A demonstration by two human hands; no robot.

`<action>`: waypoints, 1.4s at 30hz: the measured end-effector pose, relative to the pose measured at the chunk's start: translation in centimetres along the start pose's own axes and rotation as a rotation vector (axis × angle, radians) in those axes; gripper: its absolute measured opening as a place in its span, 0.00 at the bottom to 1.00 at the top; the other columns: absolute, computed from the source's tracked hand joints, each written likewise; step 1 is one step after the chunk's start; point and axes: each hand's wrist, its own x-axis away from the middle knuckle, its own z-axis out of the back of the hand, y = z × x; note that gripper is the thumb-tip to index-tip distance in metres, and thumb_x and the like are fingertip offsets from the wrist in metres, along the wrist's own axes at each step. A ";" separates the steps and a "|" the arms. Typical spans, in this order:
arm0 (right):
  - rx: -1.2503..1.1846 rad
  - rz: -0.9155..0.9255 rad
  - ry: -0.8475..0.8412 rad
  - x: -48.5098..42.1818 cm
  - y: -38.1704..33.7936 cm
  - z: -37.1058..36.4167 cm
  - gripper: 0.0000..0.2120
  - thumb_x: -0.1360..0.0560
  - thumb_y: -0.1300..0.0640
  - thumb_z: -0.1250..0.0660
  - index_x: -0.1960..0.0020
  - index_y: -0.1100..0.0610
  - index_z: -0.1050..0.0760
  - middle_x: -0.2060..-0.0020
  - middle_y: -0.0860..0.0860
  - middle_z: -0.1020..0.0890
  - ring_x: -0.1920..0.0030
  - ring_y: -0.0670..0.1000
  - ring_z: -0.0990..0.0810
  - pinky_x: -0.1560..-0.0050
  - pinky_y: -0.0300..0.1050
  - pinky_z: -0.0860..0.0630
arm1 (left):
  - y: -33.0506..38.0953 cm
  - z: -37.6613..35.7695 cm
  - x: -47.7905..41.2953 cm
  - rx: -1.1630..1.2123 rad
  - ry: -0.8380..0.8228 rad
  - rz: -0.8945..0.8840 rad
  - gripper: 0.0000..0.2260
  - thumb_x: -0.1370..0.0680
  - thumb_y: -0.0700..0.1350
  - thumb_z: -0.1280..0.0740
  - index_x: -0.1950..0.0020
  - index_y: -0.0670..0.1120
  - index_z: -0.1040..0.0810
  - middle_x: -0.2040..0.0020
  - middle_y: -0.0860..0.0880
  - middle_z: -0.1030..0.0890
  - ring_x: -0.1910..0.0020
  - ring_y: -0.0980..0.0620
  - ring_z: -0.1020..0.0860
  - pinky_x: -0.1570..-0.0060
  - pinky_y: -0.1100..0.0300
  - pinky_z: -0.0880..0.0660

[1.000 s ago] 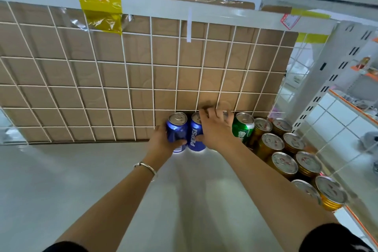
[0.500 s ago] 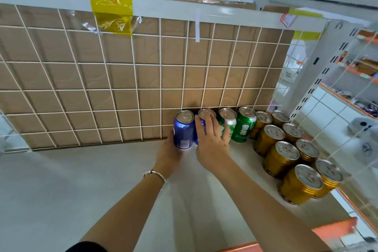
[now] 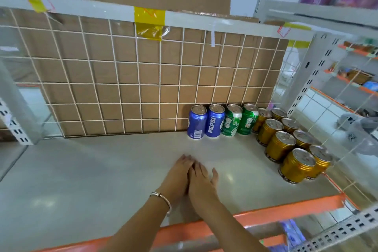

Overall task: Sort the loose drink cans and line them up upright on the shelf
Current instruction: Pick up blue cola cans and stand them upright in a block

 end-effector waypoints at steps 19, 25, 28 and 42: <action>-0.141 0.262 0.129 14.9 -6.9 -3.5 0.28 0.36 0.47 0.47 0.39 0.59 0.33 0.43 0.55 0.31 0.41 0.56 0.32 0.29 0.59 0.43 | -1.1 1.6 19.9 -0.219 0.159 0.042 0.24 0.29 0.39 0.44 0.33 0.39 0.30 0.35 0.42 0.25 0.34 0.45 0.27 0.31 0.52 0.36; -0.113 0.390 0.076 14.7 -12.3 -3.5 0.29 0.43 0.47 0.36 0.44 0.58 0.29 0.52 0.54 0.21 0.49 0.55 0.29 0.50 0.63 0.26 | -4.7 4.7 23.7 -0.176 0.203 0.144 0.26 0.30 0.36 0.40 0.31 0.38 0.33 0.33 0.40 0.27 0.31 0.41 0.30 0.30 0.48 0.39; -0.045 0.479 0.013 14.2 -15.6 -3.2 0.28 0.54 0.50 0.25 0.55 0.56 0.20 0.63 0.50 0.20 0.61 0.53 0.21 0.47 0.55 0.37 | -6.7 7.1 25.2 -0.218 0.201 0.245 0.25 0.26 0.36 0.41 0.28 0.40 0.37 0.31 0.42 0.29 0.29 0.46 0.33 0.27 0.56 0.45; -0.238 0.591 -0.289 8.4 -41.1 -1.1 0.25 0.26 0.58 0.42 0.30 0.45 0.36 0.30 0.44 0.36 0.28 0.48 0.42 0.28 0.53 0.52 | -25.6 25.0 32.4 -0.020 0.392 0.572 0.19 0.21 0.45 0.39 0.30 0.50 0.33 0.32 0.52 0.28 0.33 0.52 0.31 0.34 0.62 0.40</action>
